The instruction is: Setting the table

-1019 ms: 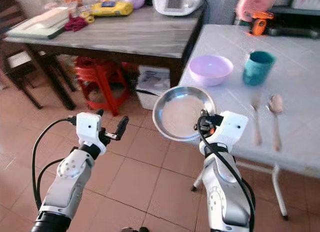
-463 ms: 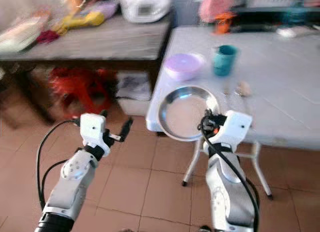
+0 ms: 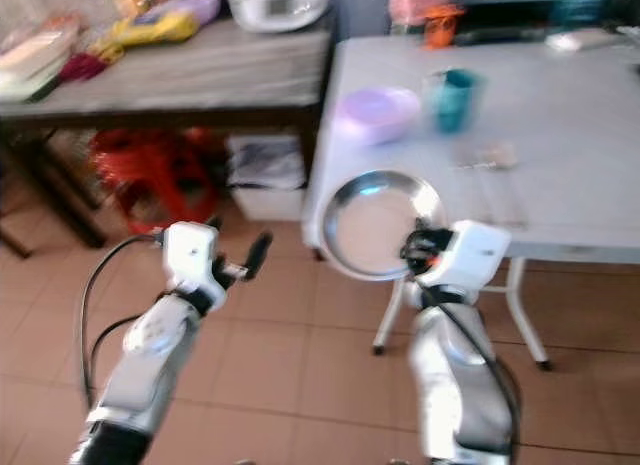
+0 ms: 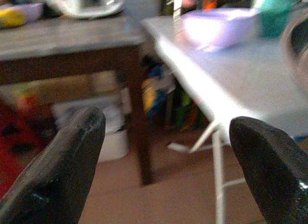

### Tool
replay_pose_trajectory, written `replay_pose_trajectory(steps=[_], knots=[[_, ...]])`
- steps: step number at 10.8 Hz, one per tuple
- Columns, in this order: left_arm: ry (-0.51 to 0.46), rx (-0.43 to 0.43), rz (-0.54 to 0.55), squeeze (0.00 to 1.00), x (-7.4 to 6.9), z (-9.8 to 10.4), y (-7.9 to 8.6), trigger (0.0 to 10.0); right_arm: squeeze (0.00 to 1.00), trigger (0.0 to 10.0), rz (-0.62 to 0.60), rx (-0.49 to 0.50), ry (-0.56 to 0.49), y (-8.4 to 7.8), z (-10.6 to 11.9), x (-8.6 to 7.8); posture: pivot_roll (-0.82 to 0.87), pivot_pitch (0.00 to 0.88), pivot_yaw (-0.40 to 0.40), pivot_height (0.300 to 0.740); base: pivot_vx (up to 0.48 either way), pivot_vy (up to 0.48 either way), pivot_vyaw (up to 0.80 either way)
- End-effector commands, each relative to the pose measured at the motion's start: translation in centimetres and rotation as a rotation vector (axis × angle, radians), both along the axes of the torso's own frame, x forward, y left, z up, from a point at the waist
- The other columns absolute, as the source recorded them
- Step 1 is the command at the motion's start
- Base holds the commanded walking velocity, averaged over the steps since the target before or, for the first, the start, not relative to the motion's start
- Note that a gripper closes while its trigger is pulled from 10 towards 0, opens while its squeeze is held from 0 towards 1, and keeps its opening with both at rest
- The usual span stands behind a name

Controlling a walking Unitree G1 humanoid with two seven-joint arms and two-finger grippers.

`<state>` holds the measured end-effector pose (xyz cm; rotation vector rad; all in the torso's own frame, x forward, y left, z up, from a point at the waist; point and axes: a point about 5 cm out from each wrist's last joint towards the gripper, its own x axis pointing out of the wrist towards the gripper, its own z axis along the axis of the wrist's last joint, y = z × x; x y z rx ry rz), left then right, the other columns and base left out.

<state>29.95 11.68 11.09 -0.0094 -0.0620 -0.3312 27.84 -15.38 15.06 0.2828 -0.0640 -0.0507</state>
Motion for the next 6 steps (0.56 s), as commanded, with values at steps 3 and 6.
replay_pose_trajectory(steps=[3, 6], knots=[[-0.003, 0.001, -0.007, 0.0, -0.16, 0.01, -0.27, 10.0, 0.0, 10.0, 0.004, -0.01, -0.014, -0.08, 0.22, 0.11, -0.08, 0.095, 0.121, 0.74, 0.0, 0.411, 0.0], [-0.003, 0.004, -0.01, 0.0, -0.08, 0.02, -0.33, 10.0, 0.0, 10.0, 0.003, -0.012, -0.015, -0.06, 0.21, 0.1, -0.09, 0.096, 0.123, 0.74, 0.0, 0.472, 0.0]])
